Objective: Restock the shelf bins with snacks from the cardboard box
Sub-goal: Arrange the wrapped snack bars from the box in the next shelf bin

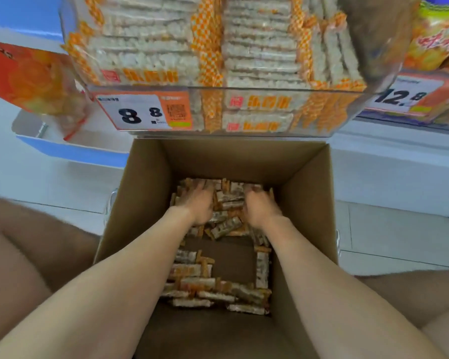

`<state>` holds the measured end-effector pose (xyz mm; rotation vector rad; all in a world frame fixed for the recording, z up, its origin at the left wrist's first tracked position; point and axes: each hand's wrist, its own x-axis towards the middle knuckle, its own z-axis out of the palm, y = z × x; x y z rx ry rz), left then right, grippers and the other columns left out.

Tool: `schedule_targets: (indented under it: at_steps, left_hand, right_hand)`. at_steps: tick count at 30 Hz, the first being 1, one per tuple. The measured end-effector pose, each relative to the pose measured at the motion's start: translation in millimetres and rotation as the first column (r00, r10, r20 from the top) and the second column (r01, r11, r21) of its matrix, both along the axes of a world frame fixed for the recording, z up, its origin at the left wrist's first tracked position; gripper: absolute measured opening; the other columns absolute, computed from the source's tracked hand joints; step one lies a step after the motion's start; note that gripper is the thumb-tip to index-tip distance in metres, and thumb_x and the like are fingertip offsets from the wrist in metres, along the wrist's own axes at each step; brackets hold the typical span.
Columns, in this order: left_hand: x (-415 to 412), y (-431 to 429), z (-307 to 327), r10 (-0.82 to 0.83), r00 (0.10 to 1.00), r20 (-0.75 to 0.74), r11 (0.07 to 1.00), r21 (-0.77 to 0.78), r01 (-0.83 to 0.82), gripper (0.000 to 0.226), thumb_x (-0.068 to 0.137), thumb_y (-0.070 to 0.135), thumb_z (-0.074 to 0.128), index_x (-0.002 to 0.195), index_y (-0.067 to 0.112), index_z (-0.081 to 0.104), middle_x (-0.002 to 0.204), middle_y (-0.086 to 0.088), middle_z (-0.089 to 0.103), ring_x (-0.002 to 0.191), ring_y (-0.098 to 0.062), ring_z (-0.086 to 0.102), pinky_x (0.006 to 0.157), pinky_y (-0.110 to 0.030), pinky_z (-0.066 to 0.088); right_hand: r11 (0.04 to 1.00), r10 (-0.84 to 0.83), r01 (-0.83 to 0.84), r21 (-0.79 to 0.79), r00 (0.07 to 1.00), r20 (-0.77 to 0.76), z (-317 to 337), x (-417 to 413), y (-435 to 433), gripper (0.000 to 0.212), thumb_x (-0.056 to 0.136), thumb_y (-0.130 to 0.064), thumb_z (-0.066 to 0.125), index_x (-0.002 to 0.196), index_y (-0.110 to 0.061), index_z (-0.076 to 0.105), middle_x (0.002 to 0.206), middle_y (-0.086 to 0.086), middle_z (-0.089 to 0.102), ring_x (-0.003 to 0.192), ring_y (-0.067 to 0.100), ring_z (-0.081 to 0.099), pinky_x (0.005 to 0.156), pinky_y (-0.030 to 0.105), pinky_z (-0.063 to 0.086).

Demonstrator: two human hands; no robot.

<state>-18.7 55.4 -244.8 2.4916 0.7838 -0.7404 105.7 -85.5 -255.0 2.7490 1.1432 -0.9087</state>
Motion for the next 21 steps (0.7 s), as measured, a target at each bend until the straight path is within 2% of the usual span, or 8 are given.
schedule_targets:
  at_steps: [3,5,10,12,15,17,19,21]
  left_hand:
    - [9,16,-30,0.029,1.000,0.008,0.999,-0.018,-0.029,0.076,0.102,0.016,0.055,0.165,0.023,0.013,0.174,-0.005,0.000,0.161,-0.032,-0.007,0.129,-0.055,0.008]
    - [8,26,-49,0.062,0.998,0.011,0.997,-0.040,-0.061,0.080,0.096,0.014,0.059,0.162,0.030,0.016,0.174,-0.001,0.006,0.161,-0.033,-0.003,0.127,-0.062,0.014]
    - [2,30,-70,0.077,0.991,0.110,0.997,-0.024,-0.075,0.065,0.095,0.012,0.067,0.153,0.022,0.038,0.155,-0.006,0.032,0.144,-0.037,0.035,0.114,-0.058,0.039]
    - [2,29,-75,0.074,0.989,0.128,0.997,0.019,-0.077,0.064,0.094,0.015,0.070,0.152,0.025,0.044,0.154,-0.007,0.037,0.145,-0.038,0.034,0.118,-0.054,0.036]
    - [2,24,-69,0.044,0.996,0.080,0.996,0.069,-0.049,0.059,0.096,0.025,0.068,0.151,0.019,0.048,0.157,-0.009,0.045,0.149,-0.036,0.033,0.124,-0.047,0.030]
    - [1,18,-60,0.080,0.995,0.065,0.997,0.014,-0.081,0.048,0.098,0.033,0.063,0.143,0.018,0.055,0.144,-0.009,0.058,0.134,-0.033,0.051,0.105,-0.043,0.046]
    - [-1,12,-49,0.223,0.965,0.135,0.973,-0.091,-0.212,0.035,0.103,0.035,0.056,0.137,0.024,0.058,0.127,-0.004,0.066,0.118,-0.029,0.061,0.084,-0.035,0.041]
    - [-2,8,-43,0.496,0.842,0.211,0.856,-0.285,-0.432,0.026,0.106,0.031,0.052,0.131,0.028,0.061,0.119,0.000,0.067,0.108,-0.020,0.062,0.081,-0.028,0.036]
  right_hand:
    - [0.998,0.045,-0.044,-0.035,0.999,0.028,-25,8,13,0.068,0.098,-0.009,0.060,0.158,-0.021,0.032,0.161,0.009,0.039,0.151,0.036,0.030,0.123,0.057,0.022]
    - [0.994,0.099,-0.097,-0.053,0.994,0.043,-40,8,17,0.075,0.097,-0.009,0.062,0.161,-0.019,0.025,0.163,0.013,0.033,0.152,0.039,0.026,0.123,0.055,0.023]
    - [0.994,0.085,-0.079,-0.080,0.993,0.080,-48,-5,16,0.068,0.095,0.000,0.060,0.156,-0.015,0.035,0.146,0.020,0.053,0.138,0.041,0.047,0.113,0.049,0.038]
    - [1.000,-0.018,0.018,0.002,0.998,0.055,-49,-10,11,0.064,0.092,-0.002,0.067,0.150,-0.016,0.044,0.134,0.016,0.064,0.133,0.038,0.052,0.111,0.047,0.041]
    - [0.925,-0.318,0.342,0.168,0.936,-0.152,-49,-12,4,0.057,0.090,-0.007,0.072,0.141,-0.022,0.051,0.128,0.011,0.064,0.125,0.034,0.057,0.104,0.043,0.050]
    - [0.842,-0.424,0.488,0.230,0.862,-0.278,-48,-11,2,0.047,0.086,-0.012,0.075,0.130,-0.025,0.061,0.118,0.003,0.066,0.118,0.026,0.061,0.096,0.036,0.053]
    - [0.800,-0.438,0.538,0.266,0.826,-0.355,-41,-12,1,0.042,0.086,-0.014,0.074,0.126,-0.025,0.065,0.109,-0.004,0.068,0.111,0.020,0.065,0.092,0.031,0.053]
    - [0.705,-0.464,0.633,0.321,0.753,-0.466,-30,-14,-1,0.039,0.093,-0.010,0.070,0.130,-0.019,0.066,0.106,-0.007,0.066,0.108,0.018,0.064,0.090,0.030,0.050]
